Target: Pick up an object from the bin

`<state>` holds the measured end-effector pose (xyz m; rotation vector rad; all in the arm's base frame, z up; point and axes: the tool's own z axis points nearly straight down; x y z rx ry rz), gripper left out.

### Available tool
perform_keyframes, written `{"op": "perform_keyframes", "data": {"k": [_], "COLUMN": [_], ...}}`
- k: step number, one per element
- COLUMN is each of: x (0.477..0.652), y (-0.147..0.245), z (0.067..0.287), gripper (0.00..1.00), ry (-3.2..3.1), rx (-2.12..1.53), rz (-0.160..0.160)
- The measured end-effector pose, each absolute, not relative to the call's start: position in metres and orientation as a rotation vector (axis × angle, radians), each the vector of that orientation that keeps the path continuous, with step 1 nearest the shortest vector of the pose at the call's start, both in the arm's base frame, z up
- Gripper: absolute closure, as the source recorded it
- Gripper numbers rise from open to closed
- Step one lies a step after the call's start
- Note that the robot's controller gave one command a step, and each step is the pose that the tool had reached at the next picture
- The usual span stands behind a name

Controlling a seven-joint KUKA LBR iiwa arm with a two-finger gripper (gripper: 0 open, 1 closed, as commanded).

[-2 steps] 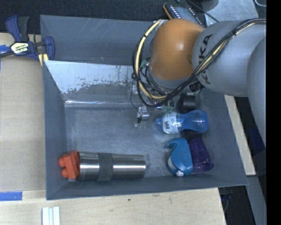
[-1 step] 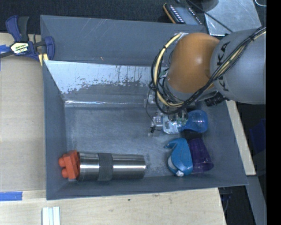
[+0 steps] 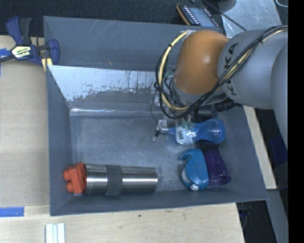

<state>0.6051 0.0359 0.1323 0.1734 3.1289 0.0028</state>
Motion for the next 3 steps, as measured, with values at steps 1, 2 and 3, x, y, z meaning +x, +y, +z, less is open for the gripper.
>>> {"op": "perform_keyframes", "data": {"k": [1,2,3], "x": [0.612,0.616,0.598], "y": [-0.031,0.020,-0.032], "z": [0.083,0.086,0.076], "gripper": [0.00,0.00,0.00], "ry": [3.121,3.076,3.133], "rx": [0.315,0.572,-0.090], "rz": [-0.002,0.006,-0.002]}}
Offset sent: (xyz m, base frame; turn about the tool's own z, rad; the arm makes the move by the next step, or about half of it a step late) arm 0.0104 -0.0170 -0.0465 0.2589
